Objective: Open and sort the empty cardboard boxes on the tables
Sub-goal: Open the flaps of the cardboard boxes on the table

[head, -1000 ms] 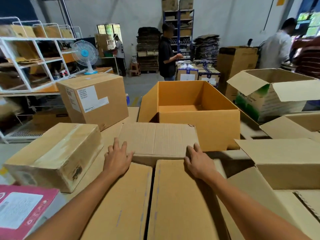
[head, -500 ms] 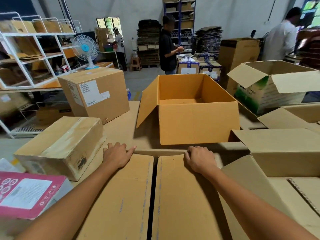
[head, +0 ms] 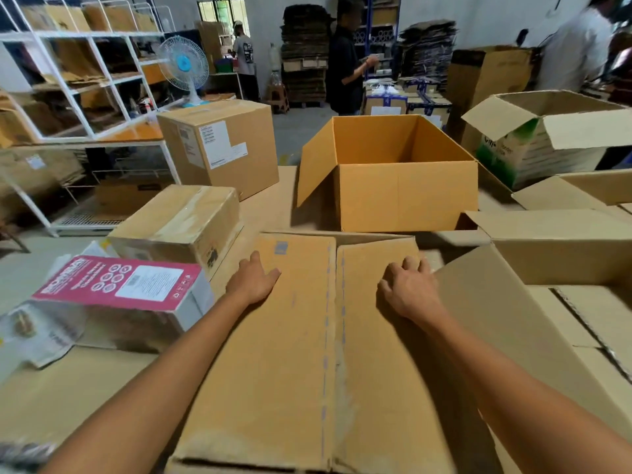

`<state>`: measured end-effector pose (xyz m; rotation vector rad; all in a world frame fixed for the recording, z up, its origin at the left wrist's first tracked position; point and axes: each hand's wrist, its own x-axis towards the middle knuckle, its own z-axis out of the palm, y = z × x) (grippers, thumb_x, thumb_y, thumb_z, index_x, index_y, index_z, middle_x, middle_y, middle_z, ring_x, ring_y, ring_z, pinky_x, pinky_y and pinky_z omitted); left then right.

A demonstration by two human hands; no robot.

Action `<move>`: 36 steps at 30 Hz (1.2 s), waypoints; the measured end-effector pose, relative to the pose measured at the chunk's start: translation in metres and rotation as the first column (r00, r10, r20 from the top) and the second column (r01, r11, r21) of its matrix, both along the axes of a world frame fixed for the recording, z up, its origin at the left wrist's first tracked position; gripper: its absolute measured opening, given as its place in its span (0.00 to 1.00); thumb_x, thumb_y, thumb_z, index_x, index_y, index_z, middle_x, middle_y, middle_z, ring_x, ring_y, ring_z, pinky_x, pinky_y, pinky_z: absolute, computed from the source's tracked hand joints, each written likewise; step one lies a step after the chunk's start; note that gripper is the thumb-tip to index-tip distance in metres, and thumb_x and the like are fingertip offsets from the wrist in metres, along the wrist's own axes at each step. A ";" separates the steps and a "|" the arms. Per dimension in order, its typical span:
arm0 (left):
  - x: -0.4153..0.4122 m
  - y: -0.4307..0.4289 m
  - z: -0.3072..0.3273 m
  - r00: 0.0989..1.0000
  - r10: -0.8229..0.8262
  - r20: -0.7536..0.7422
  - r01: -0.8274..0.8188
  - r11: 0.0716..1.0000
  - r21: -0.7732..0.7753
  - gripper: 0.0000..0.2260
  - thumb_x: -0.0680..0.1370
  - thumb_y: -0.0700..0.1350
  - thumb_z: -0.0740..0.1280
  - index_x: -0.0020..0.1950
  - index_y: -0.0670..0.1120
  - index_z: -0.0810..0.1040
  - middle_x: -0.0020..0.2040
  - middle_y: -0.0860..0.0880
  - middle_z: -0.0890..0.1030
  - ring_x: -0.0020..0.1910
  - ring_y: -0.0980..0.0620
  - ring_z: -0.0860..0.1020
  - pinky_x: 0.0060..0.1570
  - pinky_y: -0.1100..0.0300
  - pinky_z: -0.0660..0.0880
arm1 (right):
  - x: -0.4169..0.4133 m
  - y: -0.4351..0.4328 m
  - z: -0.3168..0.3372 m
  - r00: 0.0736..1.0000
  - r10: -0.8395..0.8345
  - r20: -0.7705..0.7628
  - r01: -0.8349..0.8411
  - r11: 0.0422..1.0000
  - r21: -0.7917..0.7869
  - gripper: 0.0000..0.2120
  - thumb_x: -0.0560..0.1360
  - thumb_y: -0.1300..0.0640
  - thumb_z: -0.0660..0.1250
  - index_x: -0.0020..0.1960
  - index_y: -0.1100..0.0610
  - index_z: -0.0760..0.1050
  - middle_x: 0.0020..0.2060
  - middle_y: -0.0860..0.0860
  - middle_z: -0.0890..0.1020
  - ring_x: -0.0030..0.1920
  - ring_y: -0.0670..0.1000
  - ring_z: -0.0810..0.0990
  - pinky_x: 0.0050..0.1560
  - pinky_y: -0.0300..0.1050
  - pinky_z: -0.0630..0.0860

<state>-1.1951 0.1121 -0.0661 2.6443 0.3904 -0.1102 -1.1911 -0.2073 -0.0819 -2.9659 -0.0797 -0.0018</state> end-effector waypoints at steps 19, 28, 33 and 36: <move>-0.222 0.012 0.000 0.998 0.049 0.039 -0.004 0.678 -0.735 0.14 0.84 0.52 0.59 0.67 0.47 0.70 0.65 0.51 0.76 0.63 0.51 0.74 0.63 0.57 0.69 | -0.207 0.103 0.020 0.995 -0.061 -0.079 0.095 0.819 0.566 0.22 0.80 0.46 0.64 0.32 0.57 0.71 0.29 0.54 0.77 0.32 0.56 0.75 0.34 0.47 0.67; -0.250 -0.005 0.032 0.975 0.015 0.224 0.168 0.615 -0.770 0.18 0.85 0.52 0.56 0.65 0.44 0.78 0.60 0.49 0.81 0.56 0.55 0.79 0.56 0.65 0.74 | -0.235 0.157 0.132 0.997 0.038 -0.065 0.060 0.117 0.991 0.17 0.83 0.53 0.58 0.50 0.60 0.82 0.40 0.53 0.85 0.36 0.52 0.81 0.33 0.43 0.77; -0.249 0.034 0.109 0.950 0.183 0.252 0.160 0.407 -0.899 0.27 0.71 0.74 0.63 0.59 0.56 0.79 0.57 0.48 0.83 0.57 0.48 0.81 0.61 0.47 0.76 | -0.249 0.211 0.117 0.921 0.376 0.099 -0.308 0.550 0.776 0.16 0.83 0.54 0.60 0.69 0.51 0.76 0.65 0.49 0.79 0.63 0.50 0.78 0.62 0.49 0.75; -0.249 0.073 0.135 0.971 0.177 0.161 0.030 0.575 -0.818 0.11 0.79 0.58 0.66 0.53 0.51 0.79 0.51 0.46 0.83 0.49 0.49 0.82 0.44 0.57 0.78 | -0.249 0.231 0.083 0.905 0.425 0.019 -0.351 0.722 0.596 0.23 0.82 0.52 0.61 0.77 0.49 0.66 0.73 0.48 0.72 0.71 0.52 0.71 0.69 0.51 0.69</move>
